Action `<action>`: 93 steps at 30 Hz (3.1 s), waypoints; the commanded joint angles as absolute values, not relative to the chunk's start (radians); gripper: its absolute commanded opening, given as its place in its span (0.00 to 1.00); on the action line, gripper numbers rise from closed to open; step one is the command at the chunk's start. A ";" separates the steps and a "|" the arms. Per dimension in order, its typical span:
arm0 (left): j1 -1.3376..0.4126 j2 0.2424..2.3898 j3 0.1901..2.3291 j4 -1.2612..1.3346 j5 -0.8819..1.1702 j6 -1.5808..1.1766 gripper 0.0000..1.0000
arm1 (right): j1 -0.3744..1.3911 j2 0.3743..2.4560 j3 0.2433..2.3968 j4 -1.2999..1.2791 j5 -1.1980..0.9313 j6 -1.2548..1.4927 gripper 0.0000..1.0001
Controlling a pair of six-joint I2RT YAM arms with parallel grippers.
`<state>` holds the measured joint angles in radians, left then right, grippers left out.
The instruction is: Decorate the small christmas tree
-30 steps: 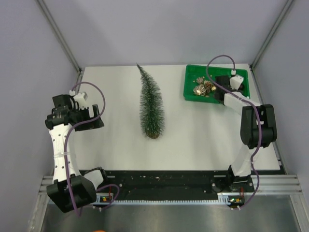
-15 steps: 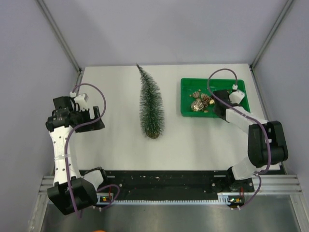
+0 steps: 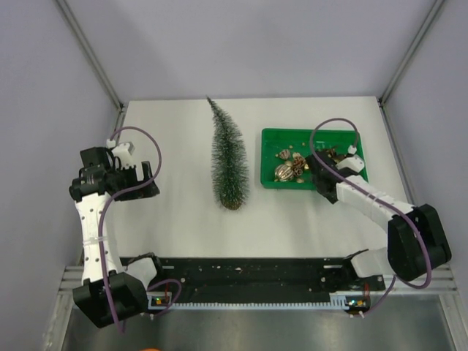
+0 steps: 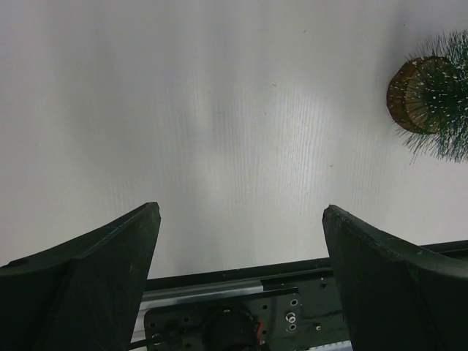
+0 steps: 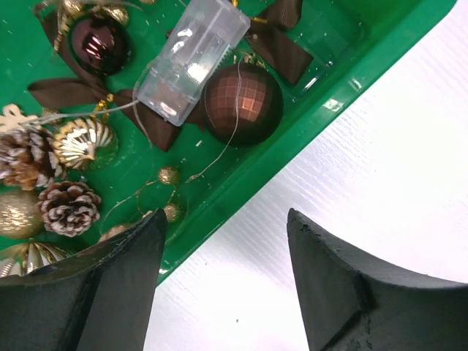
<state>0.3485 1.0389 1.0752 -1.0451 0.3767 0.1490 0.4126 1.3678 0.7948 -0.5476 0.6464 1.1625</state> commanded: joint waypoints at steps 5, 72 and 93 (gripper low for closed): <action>0.354 1.008 1.071 -1.026 0.393 0.176 0.99 | 0.419 1.187 0.968 -0.522 0.626 1.041 0.70; 0.354 1.086 1.118 -1.045 0.391 0.192 0.99 | 0.354 2.115 1.597 -0.210 0.327 0.167 0.09; 0.354 1.025 1.103 -1.057 0.403 0.199 0.99 | 0.356 1.757 1.537 -0.323 0.442 0.276 0.42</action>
<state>0.3485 1.0515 1.0809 -1.0565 0.3794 0.1860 0.3569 1.8740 1.5318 -0.2527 0.3626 0.1970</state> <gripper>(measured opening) 0.987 0.243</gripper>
